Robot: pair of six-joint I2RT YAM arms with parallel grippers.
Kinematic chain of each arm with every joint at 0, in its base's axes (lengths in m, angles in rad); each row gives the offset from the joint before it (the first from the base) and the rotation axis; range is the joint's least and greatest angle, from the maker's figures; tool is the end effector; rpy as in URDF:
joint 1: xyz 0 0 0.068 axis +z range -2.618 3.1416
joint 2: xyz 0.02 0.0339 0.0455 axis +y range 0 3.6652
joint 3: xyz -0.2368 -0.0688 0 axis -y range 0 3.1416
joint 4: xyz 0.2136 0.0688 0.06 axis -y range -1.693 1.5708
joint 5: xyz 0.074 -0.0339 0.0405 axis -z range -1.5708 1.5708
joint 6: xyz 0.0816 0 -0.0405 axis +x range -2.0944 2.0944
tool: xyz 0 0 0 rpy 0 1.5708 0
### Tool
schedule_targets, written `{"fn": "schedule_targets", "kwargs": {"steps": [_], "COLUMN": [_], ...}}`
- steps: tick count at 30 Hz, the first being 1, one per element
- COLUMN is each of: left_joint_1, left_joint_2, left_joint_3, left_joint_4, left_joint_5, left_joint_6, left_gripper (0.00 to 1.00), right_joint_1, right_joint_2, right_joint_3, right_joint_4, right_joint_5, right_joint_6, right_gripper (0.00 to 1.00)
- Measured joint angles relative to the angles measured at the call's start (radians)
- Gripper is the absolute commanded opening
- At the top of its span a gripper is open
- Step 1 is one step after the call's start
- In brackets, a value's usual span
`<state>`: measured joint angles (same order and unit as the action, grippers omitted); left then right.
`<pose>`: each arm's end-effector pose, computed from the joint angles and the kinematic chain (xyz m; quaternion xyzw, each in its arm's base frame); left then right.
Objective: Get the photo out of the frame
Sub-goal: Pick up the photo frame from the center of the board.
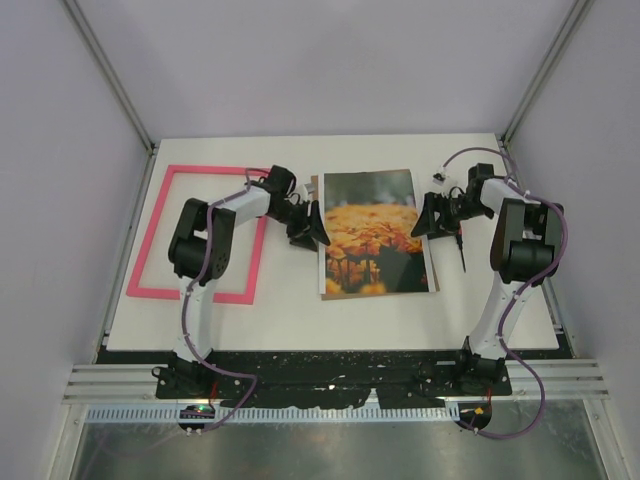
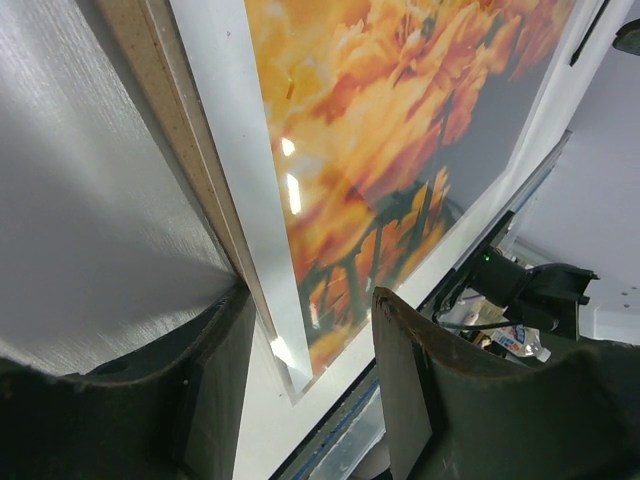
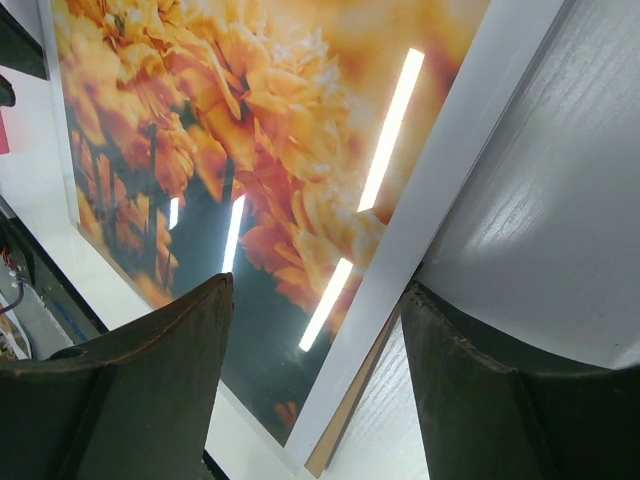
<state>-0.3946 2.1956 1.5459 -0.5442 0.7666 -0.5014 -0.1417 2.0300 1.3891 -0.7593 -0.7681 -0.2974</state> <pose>0.3602 -0.2113 0.1007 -0.0213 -0.9135 0.4064 0.0025 0.3590 0.0061 0.1154 -0.1037 0.9185 0.3472 0.1584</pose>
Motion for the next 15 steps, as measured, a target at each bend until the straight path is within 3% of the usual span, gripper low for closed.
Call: {"fn": "schedule_targets", "kwargs": {"steps": [15], "left_joint_1": [0.012], "left_joint_2": [-0.043], "left_joint_3": [-0.118], "left_joint_4": [0.206], "left_joint_5": [0.071], "left_joint_6": [-0.092], "left_gripper": [0.57], "right_joint_1": [-0.009], "right_joint_2": [0.021], "right_joint_3": [0.026], "right_joint_4": [-0.014], "right_joint_5": [0.011], "right_joint_6": [-0.042], "right_gripper": [0.68]}}
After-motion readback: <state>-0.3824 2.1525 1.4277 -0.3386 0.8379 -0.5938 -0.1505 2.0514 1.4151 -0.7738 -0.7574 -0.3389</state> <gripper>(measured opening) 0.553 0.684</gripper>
